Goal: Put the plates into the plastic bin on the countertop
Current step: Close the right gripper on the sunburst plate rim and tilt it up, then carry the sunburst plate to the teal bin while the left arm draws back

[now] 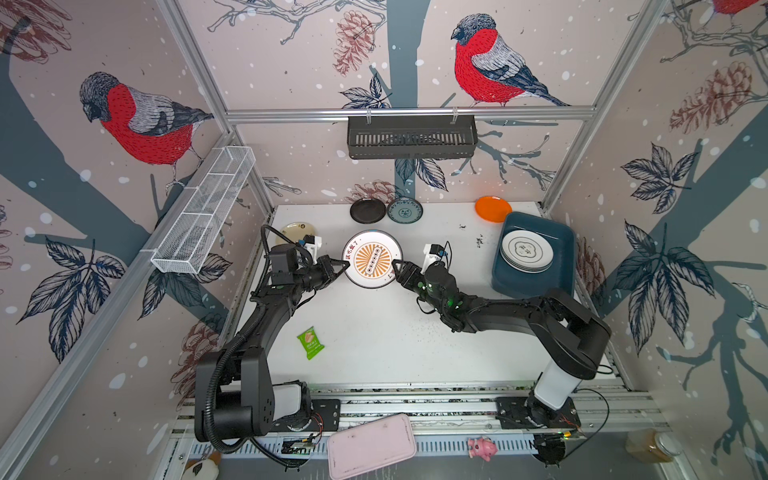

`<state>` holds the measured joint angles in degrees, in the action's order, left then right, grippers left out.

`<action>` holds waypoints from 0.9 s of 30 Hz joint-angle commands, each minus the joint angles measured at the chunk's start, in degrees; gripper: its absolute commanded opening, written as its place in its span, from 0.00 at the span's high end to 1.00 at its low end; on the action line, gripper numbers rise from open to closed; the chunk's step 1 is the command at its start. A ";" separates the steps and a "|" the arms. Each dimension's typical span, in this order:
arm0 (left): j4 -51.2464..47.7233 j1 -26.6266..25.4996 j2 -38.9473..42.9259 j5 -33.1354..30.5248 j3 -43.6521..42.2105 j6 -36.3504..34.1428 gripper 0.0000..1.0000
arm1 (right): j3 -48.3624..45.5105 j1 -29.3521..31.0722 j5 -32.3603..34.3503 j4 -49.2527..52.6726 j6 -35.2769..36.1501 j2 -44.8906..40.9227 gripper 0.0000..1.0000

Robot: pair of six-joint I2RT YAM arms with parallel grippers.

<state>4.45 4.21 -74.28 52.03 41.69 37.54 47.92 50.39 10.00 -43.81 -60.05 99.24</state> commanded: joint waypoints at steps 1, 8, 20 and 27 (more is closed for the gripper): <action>1.44 0.27 -0.07 1.18 0.41 -0.24 1.00 | 0.54 -0.19 -1.53 -2.12 -0.56 0.50 0.55; 0.92 0.23 -0.76 1.32 0.48 -0.54 1.00 | -0.14 -0.99 -2.48 -2.68 -2.30 1.39 0.90; -3.92 0.41 0.46 -2.97 1.50 -3.50 0.04 | -0.97 -1.78 -0.66 -0.82 -5.18 0.66 0.98; -9.90 0.18 4.95 -9.96 3.17 -8.13 0.04 | -6.29 -5.41 2.26 -0.98 -6.74 -4.67 0.98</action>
<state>-3.09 4.45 -70.94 44.95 44.40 32.64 42.98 46.30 9.65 -42.30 -65.17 96.62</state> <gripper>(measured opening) 0.964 0.078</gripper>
